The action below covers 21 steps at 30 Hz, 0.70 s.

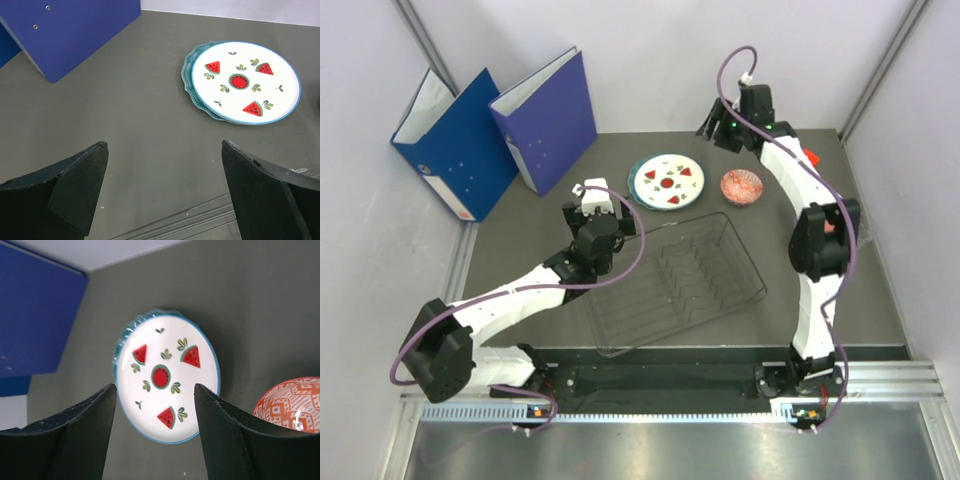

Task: Unload the mixed dishes from the dish rack
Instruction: Place the plate at the center of the board, then reset both arms

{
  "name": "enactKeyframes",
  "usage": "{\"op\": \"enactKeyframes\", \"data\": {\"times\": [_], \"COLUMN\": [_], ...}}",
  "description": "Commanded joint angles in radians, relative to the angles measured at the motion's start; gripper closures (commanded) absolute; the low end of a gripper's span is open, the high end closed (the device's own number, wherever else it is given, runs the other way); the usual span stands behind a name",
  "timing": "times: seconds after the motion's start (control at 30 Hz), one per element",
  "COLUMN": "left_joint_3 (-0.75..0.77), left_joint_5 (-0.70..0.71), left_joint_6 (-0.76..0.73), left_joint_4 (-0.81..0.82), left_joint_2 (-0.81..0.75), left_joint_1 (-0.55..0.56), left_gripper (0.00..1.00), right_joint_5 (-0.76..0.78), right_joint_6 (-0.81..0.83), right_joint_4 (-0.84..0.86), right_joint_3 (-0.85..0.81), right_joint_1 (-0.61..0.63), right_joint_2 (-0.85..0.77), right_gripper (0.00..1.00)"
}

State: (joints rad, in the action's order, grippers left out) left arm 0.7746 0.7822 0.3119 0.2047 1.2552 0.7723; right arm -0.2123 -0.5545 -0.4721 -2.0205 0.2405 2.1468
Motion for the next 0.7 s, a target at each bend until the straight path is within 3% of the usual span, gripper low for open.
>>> {"op": "enactKeyframes", "data": {"times": [0.0,0.13,0.33,0.47,0.67], "left_joint_3": [0.063,0.106,0.175,0.215,0.224], "left_joint_5": [-0.024,-0.093,-0.190,-0.121,-0.175], "left_joint_6": [0.003,0.036,0.042,0.108,0.193], "left_joint_4": [-0.027,-0.086,-0.249,-0.381,-0.481], "left_joint_2": [0.009,0.015,0.036,0.056,0.032], "left_joint_1": [0.001,0.001,0.001,0.002,0.005], "left_gripper": [0.01,0.01,0.01,0.01,0.01], "right_joint_5": [0.115,0.278,0.534,0.698,0.847], "right_joint_6": [0.042,0.083,0.129,0.142,0.154], "right_joint_4": [0.108,0.268,0.375,0.400,0.369], "right_joint_3": [0.087,0.430,0.794,0.957,1.089], "right_joint_1": [0.054,0.138,0.325,0.436,0.559], "right_joint_2": [-0.279,-0.531,-0.862,-1.011,-1.165], "right_gripper": [0.37,0.37,0.37,0.37,0.37]}}
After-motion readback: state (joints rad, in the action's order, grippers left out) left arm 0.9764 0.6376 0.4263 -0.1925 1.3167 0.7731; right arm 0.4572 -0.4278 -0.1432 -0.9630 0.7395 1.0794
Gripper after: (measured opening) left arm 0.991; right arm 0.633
